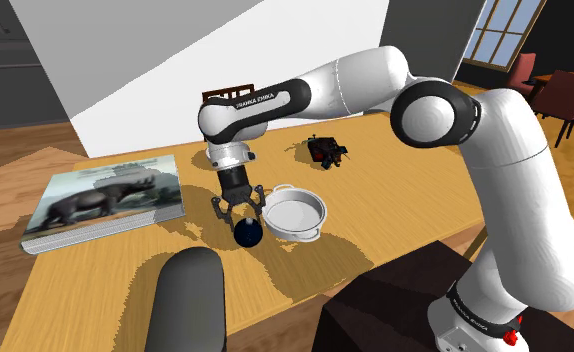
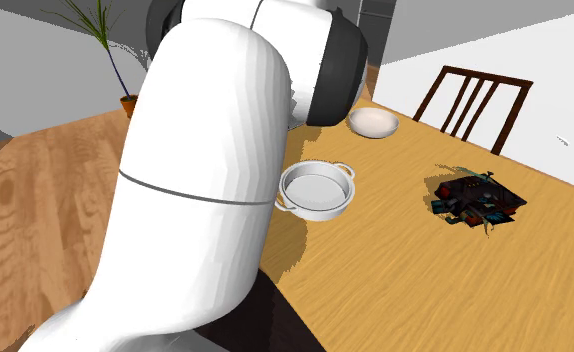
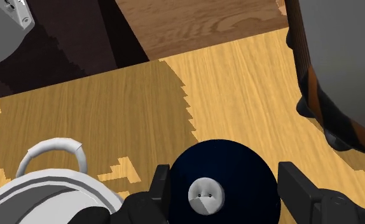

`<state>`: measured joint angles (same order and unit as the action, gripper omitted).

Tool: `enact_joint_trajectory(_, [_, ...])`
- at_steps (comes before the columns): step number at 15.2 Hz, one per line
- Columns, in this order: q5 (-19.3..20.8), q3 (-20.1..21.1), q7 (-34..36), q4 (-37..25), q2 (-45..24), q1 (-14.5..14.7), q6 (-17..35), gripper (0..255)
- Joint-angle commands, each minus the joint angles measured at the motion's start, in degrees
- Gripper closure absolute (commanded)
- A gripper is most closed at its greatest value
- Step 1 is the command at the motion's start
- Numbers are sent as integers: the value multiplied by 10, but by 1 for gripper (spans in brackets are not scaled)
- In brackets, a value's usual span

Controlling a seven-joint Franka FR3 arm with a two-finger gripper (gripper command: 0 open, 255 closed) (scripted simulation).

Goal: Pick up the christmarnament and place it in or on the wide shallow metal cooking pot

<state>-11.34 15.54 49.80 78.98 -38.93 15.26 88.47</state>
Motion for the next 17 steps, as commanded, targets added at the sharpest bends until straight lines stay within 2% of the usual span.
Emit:
enact_joint_trajectory(1, [-1,1,3,-6,7,-1,-12,255])
enact_joint_trajectory(15, [-9,7,26,-65,34,-3,-94,255])
enact_joint_trajectory(17, [-7,1,3,-34,58,-23,-94,255])
